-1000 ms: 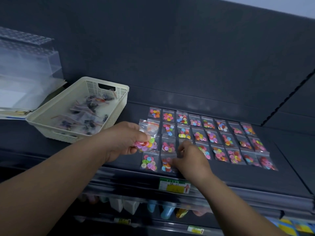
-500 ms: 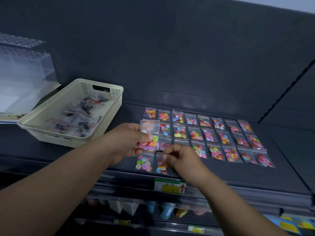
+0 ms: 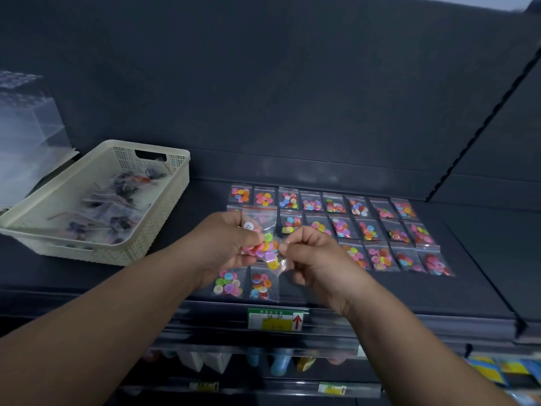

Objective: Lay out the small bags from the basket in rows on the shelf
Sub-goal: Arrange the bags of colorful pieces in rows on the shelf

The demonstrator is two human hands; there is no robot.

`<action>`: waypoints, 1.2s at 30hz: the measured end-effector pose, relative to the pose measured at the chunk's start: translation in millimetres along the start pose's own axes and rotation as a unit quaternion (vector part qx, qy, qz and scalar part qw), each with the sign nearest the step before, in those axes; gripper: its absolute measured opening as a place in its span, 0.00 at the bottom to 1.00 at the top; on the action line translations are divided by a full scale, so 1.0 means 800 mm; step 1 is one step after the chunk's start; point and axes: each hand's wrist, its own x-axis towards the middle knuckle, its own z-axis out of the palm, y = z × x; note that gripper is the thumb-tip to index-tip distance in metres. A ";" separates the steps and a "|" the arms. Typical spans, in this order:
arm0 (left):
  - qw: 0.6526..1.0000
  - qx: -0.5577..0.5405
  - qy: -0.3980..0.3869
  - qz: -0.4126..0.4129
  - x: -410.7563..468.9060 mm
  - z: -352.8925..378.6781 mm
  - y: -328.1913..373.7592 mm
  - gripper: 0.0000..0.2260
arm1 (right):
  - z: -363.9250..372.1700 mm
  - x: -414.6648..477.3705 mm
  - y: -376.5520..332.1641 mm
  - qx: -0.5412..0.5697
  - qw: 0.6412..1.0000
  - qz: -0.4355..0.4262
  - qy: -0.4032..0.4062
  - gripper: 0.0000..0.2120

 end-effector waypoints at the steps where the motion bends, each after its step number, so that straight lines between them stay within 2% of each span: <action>1: 1.000 0.003 0.001 0.002 0.001 0.002 0.001 0.03 | -0.003 0.000 -0.001 -0.009 1.000 -0.005 0.000 0.08; 5: 0.999 0.033 -0.024 -0.005 0.005 0.008 0.002 0.04 | -0.014 0.000 -0.008 -0.084 0.996 -0.008 0.023 0.06; 8: 0.995 0.082 -0.061 -0.010 0.006 0.011 0.001 0.04 | -0.019 0.002 -0.010 -0.071 0.997 0.001 0.023 0.06; 11: 0.996 0.072 -0.051 0.002 0.008 0.019 -0.001 0.06 | -0.021 0.001 -0.014 0.030 0.999 0.014 0.035 0.04; 14: 1.000 -0.008 0.000 0.011 0.012 0.028 -0.004 0.08 | -0.023 -0.003 -0.015 0.157 0.986 0.061 0.019 0.13; 16: 0.999 -0.051 0.011 0.013 0.014 0.033 -0.006 0.08 | -0.021 -0.005 -0.009 0.171 0.980 0.097 0.001 0.15; 18: 0.999 -0.049 -0.002 0.011 0.014 0.036 -0.007 0.07 | -0.019 -0.004 -0.004 0.190 0.975 0.112 0.005 0.16; 21: 1.000 -0.021 -0.017 0.004 0.014 0.037 -0.010 0.07 | -0.023 0.000 -0.007 0.220 0.969 0.097 0.046 0.11; 23: 1.000 -0.016 -0.011 0.000 0.016 0.034 -0.011 0.07 | -0.030 0.001 -0.011 0.172 0.979 0.084 0.070 0.07; 27: 0.999 -0.035 0.017 -0.017 0.021 0.024 -0.009 0.07 | -0.045 0.005 -0.002 0.006 0.992 0.060 0.113 0.07; 30: 0.998 -0.055 0.027 -0.025 0.021 0.017 -0.008 0.08 | -0.050 0.005 0.009 -0.057 0.987 0.080 0.130 0.02; 36: 0.998 -0.056 0.030 -0.028 0.018 0.010 -0.009 0.09 | -0.045 0.000 0.028 -0.190 0.967 0.089 0.146 0.05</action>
